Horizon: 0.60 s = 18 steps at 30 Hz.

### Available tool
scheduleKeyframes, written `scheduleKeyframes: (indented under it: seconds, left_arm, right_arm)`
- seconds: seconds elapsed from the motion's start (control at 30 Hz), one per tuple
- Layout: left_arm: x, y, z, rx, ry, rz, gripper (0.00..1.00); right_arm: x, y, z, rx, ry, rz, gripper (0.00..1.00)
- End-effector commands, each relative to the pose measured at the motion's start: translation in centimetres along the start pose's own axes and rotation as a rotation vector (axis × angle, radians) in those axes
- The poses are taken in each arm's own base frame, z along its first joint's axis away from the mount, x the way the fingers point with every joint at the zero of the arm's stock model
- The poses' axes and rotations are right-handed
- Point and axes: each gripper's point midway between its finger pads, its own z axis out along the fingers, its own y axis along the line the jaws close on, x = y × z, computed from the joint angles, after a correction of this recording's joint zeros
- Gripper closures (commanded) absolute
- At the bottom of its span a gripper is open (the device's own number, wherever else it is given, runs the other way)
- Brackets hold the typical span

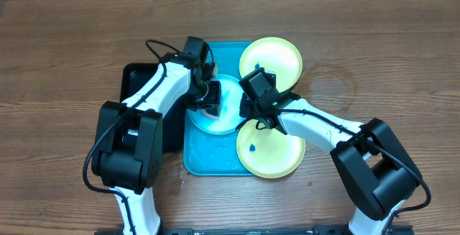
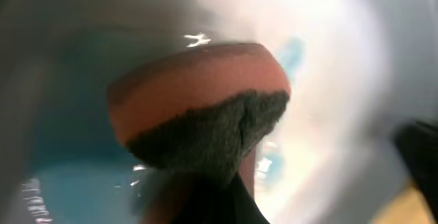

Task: Clean dirty plates on tray and stack at the side
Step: 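Keep scrubbing the white plate with the sponge while right gripper pins rim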

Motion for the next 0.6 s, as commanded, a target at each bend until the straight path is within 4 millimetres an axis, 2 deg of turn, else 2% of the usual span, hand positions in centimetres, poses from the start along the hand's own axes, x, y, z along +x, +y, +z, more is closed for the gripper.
scheduleKeyframes:
  seconds: [0.0, 0.13, 0.23, 0.57]
  left_arm:
    - [0.1, -4.9, -0.7, 0.266, 0.048, 0.055, 0.96]
    - [-2.2, -6.2, -3.6, 0.299, -0.005, 0.072, 0.96]
    - [-3.2, -5.9, -5.1, 0.241, -0.027, 0.076, 0.96]
    - [-2.2, 1.5, -4.4, -0.18, -0.012, -0.031, 0.96]
  right_arm:
    - [0.3, 0.1, 0.3, -0.001, 0.009, -0.007, 0.96]
    - [0.3, 0.1, 0.3, 0.0, 0.01, -0.007, 0.96]
    - [0.3, 0.1, 0.3, -0.001, 0.009, -0.007, 0.96]
    - [0.3, 0.1, 0.3, -0.001, 0.01, -0.007, 0.96]
